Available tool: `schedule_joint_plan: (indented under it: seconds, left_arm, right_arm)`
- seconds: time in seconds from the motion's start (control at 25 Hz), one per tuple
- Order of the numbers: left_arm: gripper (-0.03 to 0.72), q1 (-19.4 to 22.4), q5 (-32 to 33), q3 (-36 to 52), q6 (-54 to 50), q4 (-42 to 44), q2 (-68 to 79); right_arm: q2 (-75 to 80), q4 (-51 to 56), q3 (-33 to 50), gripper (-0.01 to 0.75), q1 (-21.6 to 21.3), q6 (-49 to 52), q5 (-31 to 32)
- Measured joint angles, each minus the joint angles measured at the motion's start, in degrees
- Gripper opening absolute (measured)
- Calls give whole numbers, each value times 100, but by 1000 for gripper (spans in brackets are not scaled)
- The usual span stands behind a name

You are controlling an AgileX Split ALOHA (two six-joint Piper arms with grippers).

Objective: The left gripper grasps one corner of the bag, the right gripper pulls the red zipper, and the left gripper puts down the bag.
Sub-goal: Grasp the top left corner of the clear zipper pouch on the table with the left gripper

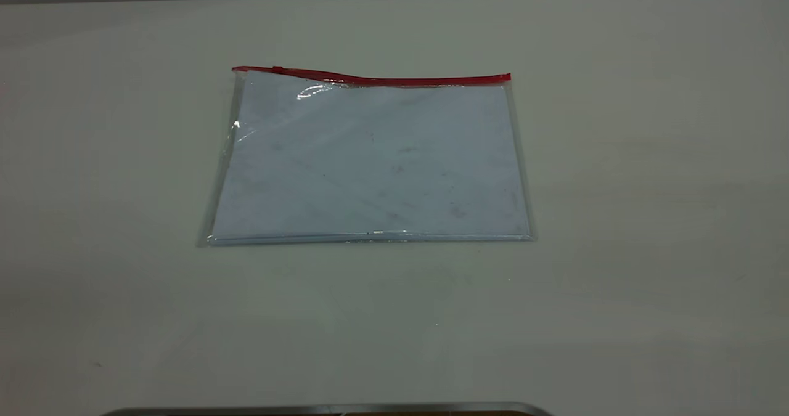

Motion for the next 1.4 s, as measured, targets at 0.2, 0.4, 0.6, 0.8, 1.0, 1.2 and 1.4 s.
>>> schedule_joint_plan:
  seconds: [0.2, 0.4, 0.6, 0.8, 1.0, 1.2, 1.4]
  left_arm:
    - [429, 0, 0, 0, -6, 0, 0]
    - [429, 0, 0, 0, -6, 0, 0]
    - [429, 0, 0, 0, -6, 0, 0]
    - [429, 0, 0, 0, -6, 0, 0]
    - [429, 0, 0, 0, -6, 0, 0]
    - [429, 0, 0, 0, -6, 0, 0]
    - [429, 0, 0, 0, -6, -123, 0]
  right_arm:
    - [0, 0, 0, 284, 0, 0, 0]
    - [0, 0, 0, 284, 0, 0, 0]
    - [0, 0, 0, 282, 0, 0, 0]
    - [0, 0, 0, 282, 0, 0, 0]
    - [0, 0, 0, 282, 0, 0, 0]
    - [0, 0, 0, 282, 0, 0, 0]
    - [0, 0, 0, 276, 0, 0, 0]
